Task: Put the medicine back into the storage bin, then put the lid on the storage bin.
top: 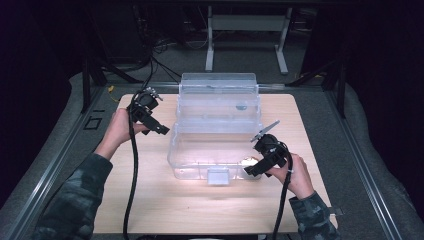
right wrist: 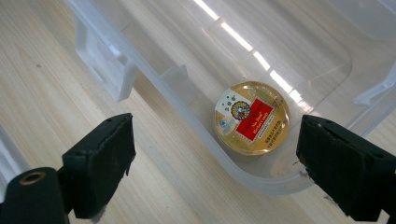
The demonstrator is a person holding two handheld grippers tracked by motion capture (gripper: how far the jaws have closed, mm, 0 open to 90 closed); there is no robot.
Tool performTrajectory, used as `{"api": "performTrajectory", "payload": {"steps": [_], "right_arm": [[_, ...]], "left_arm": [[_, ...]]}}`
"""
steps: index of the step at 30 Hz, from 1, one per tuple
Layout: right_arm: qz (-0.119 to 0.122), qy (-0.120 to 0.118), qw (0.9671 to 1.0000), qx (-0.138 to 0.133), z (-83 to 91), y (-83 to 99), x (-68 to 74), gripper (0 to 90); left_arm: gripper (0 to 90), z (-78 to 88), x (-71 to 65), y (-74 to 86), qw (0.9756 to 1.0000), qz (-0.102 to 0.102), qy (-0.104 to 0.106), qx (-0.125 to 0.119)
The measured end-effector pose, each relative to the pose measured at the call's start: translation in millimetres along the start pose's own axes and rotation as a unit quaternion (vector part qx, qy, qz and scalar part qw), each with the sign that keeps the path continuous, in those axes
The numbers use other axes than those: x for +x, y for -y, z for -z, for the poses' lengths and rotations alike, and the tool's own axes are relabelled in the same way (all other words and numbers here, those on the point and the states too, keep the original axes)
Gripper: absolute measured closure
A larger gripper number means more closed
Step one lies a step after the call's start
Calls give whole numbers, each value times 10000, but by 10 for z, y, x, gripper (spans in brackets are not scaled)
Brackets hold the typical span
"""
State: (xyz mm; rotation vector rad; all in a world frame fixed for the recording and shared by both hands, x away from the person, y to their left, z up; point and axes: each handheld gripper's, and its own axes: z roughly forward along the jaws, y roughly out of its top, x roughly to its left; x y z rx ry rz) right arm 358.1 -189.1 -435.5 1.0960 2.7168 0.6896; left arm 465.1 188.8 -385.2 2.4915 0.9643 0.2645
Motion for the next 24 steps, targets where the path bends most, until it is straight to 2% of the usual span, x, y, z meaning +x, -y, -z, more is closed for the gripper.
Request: {"api": "performTrajectory", "payload": {"steps": [5,7,12,14,18,20,24], "right_arm": [[-31,-13,10000,-7,-24,19,-6,110],[-16,-10,10000,14,-31,22,0,111],[14,12,10000,12,-30,23,22,110],[36,33,10000,32,-34,25,25,108],[82,24,10000,8,-52,24,46,109],[105,40,9999,14,-66,20,59,111],[120,4,9999,-38,-81,15,78,112]], "left_arm": [[3,-62,-22,-172,9999,-101,130,19],[3,-82,-37,-243,9998,-157,116,-12],[4,-118,-50,-386,9993,-210,317,-70],[4,-124,-57,-448,9993,-268,263,-51],[5,-122,-51,-569,9989,-246,329,-226],[8,-141,-34,-631,9981,-185,494,-308],[33,-188,-8,-755,9976,-131,492,-472]]}}
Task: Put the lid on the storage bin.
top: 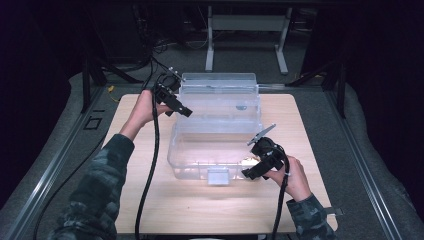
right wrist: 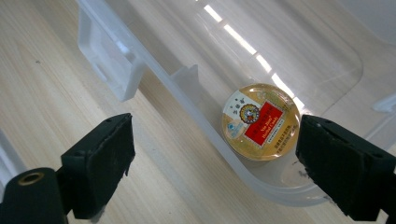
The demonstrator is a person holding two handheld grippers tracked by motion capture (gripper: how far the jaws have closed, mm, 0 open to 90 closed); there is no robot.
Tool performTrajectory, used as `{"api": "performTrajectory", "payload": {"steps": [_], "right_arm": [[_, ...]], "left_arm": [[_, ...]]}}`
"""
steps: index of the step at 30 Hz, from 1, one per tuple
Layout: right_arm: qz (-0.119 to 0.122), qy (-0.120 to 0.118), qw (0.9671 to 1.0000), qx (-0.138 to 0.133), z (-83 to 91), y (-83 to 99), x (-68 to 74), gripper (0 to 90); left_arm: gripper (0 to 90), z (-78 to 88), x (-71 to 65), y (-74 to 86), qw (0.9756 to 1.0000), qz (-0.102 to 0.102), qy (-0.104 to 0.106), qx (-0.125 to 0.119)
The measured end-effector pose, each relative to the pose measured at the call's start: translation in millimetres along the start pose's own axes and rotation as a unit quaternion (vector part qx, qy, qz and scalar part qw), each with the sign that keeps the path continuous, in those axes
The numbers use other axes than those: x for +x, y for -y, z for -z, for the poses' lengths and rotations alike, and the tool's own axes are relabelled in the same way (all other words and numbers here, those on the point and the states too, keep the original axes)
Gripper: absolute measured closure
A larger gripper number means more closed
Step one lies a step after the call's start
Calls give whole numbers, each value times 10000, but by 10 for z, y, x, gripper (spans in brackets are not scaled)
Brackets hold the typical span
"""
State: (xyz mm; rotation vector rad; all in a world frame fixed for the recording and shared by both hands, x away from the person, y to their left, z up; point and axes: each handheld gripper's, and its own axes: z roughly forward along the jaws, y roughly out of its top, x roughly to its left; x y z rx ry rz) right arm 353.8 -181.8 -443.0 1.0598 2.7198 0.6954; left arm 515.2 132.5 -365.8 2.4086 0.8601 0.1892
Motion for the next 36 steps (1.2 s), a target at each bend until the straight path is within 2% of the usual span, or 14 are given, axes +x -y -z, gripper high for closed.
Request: {"api": "performTrajectory", "payload": {"steps": [4,6,8,9,11,13,14,21,23,24,27,29,31,36], "right_arm": [[14,22,10000,-21,-13,6,9,112],[5,-12,10000,-22,-21,12,7,112],[14,-18,10000,-9,-27,13,6,114],[-10,-25,10000,-24,-36,15,8,113],[14,6,10000,-5,-50,12,9,115],[23,23,10000,6,-67,10,22,126],[30,19,10000,-15,-75,9,29,136],[73,83,9999,-106,-137,1,83,169],[95,109,9998,-141,-156,4,99,220],[99,120,9998,-152,-166,5,108,240],[128,115,9996,-245,-209,20,128,326],[115,157,9995,-238,-248,28,142,394],[109,165,9994,-290,-277,39,151,489],[64,203,9985,-512,-312,65,165,573]], "left_arm": [[64,-58,21,-104,10000,7,-14,-81],[77,-94,14,-150,9998,-56,-208,-54],[101,-135,38,-186,9999,-51,-134,-23],[116,-149,50,-202,9998,-19,-210,-51],[183,-165,83,-230,9995,31,-278,-118],[306,-183,95,-252,9988,68,-438,-199],[327,-198,102,-256,9988,109,-391,-268],[405,-368,117,-268,9995,155,-204,-184],[423,-403,122,-265,9995,180,-169,-178],[453,-415,129,-255,9996,182,-28,-235],[534,-470,147,-231,9995,251,-73,-176],[574,-486,163,-207,9991,290,-100,-278],[583,-495,153,-187,9991,206,-146,-343],[605,-514,129,-149,9985,110,-243,-476]]}}
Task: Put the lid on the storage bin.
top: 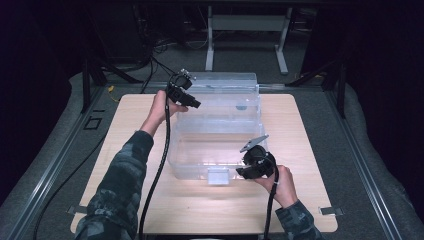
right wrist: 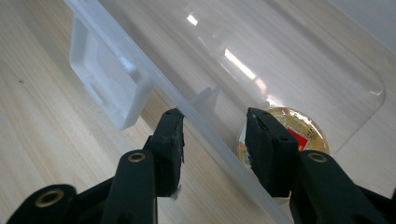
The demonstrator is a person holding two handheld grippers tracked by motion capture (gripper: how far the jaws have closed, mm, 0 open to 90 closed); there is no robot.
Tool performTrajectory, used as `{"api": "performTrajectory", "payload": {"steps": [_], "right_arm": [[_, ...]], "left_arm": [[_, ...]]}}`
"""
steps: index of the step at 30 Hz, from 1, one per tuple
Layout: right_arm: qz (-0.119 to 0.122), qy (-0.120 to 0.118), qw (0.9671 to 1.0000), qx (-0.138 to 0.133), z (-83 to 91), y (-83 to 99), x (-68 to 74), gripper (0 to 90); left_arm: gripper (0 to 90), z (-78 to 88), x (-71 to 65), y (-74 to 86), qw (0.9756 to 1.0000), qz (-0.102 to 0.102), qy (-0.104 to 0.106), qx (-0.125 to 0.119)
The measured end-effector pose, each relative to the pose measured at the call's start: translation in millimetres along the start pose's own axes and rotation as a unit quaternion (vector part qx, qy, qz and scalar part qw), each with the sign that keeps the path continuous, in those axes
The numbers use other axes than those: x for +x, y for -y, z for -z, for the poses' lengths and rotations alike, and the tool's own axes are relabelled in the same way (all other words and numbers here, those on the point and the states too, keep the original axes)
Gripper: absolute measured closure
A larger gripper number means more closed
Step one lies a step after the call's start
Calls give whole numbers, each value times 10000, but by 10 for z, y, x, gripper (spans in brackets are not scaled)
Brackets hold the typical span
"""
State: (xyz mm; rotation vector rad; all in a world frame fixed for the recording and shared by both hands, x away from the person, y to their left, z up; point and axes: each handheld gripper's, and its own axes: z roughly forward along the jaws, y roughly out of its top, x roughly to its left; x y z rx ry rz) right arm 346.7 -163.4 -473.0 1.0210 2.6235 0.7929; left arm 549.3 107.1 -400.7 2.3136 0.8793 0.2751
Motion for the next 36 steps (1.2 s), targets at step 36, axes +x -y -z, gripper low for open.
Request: {"api": "performTrajectory", "payload": {"steps": [36], "right_arm": [[-398,372,9972,-513,-79,91,109,501]], "left_arm": [[760,269,-268,-27,9983,-498,-9,298]]}}
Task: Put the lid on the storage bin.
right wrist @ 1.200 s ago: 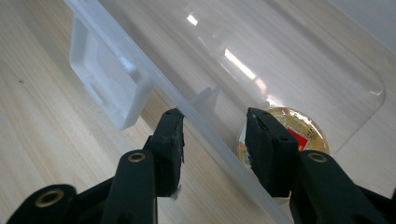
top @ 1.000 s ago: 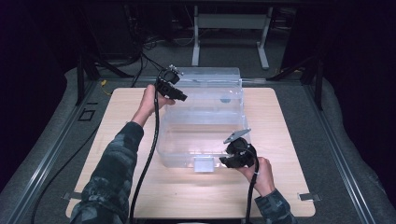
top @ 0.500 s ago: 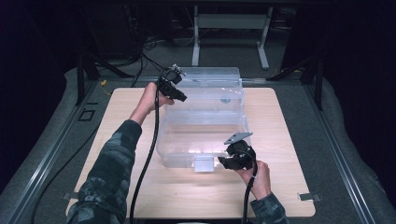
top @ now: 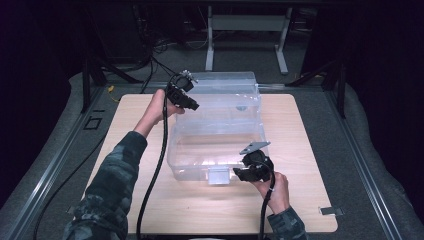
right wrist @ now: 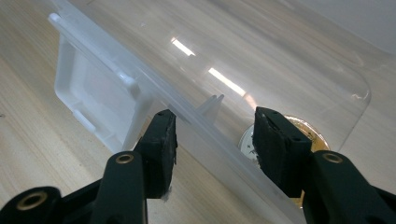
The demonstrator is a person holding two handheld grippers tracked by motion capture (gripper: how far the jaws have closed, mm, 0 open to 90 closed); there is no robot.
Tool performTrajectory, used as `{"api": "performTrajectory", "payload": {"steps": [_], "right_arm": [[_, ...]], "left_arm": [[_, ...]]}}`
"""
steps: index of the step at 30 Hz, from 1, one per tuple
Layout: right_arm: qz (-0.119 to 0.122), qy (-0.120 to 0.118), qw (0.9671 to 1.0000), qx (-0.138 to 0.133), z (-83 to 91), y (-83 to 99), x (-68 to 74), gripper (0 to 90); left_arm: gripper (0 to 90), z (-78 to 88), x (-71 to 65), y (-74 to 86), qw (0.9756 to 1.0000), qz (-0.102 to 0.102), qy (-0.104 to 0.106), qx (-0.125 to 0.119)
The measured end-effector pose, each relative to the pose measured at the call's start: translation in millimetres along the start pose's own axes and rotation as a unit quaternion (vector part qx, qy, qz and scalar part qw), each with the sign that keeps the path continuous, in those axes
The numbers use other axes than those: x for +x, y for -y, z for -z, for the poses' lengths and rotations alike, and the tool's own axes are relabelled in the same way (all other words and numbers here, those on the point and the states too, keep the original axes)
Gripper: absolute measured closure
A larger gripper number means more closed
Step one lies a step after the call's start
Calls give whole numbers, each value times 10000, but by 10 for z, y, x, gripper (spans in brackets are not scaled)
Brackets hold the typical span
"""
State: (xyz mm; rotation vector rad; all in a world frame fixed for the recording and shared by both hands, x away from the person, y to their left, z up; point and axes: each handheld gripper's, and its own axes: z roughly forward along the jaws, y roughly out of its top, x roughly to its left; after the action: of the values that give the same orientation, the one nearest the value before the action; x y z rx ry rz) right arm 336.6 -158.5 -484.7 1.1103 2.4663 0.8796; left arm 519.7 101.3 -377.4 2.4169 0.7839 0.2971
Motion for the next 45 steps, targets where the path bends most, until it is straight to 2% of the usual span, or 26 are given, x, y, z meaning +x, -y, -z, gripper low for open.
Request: {"api": "performTrajectory", "payload": {"steps": [6,21,22,24,35,39,45], "right_arm": [[6,15,10000,3,0,2,3,497],[30,2,10000,-11,-1,6,1,494],[38,-8,10000,55,10,5,1,494],[39,34,10000,-49,-2,15,10,491],[18,63,9999,-111,-6,21,11,485],[-49,-25,9999,-146,-18,20,-6,476],[-72,-17,9998,-159,-25,17,-6,470]], "left_arm": [[761,80,-73,50,9999,-51,10,-143],[761,189,-194,132,9993,-192,-71,-301],[761,193,-198,137,9993,-204,-65,-317],[762,207,-202,147,9993,-188,-27,-336],[766,293,-343,193,9985,-415,-92,-331],[767,304,-373,204,9983,-463,-115,-335],[767,316,-408,207,9983,-472,-132,-314]]}}
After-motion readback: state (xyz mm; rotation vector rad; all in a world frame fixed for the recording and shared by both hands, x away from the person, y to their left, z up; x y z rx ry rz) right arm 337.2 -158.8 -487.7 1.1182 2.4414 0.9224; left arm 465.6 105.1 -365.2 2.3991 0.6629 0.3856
